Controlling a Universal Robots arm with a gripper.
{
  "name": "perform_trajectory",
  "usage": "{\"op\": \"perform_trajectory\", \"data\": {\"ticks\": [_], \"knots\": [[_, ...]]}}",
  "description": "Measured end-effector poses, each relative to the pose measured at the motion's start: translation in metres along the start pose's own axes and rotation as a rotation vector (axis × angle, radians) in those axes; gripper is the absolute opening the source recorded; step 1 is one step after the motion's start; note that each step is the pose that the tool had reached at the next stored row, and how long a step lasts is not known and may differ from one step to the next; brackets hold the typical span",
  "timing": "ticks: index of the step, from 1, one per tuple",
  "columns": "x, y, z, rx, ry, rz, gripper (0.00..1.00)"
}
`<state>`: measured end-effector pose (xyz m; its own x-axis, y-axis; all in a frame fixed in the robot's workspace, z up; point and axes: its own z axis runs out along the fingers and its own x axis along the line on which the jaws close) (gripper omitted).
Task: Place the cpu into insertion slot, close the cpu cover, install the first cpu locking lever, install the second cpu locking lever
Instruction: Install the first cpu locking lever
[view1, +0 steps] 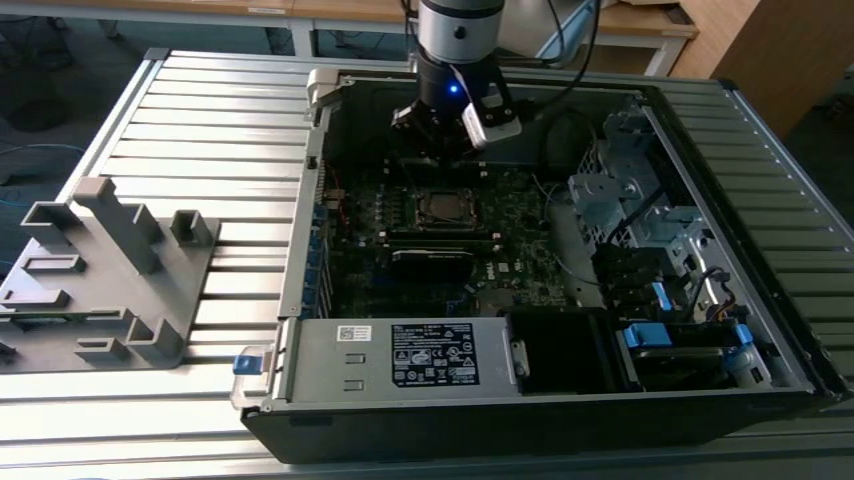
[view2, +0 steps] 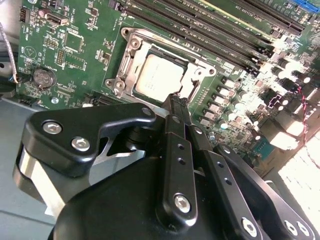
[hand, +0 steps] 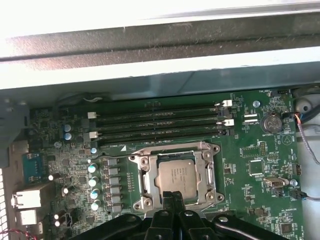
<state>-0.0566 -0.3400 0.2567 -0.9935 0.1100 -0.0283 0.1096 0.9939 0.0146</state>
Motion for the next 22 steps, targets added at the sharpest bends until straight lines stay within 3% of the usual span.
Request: {"op": "perform_trajectory", "data": {"ticks": [4,10,22], "knots": [[0.0003,0.0000,-0.0013,-0.0001,-0.0001,0.000,0.11],[0.0066,-0.0007,-0.0015,0.0000,0.0000,0.000,0.11],[0.0065,-0.0006,-0.0053,-0.0003,-0.0002,0.000,0.11]]}}
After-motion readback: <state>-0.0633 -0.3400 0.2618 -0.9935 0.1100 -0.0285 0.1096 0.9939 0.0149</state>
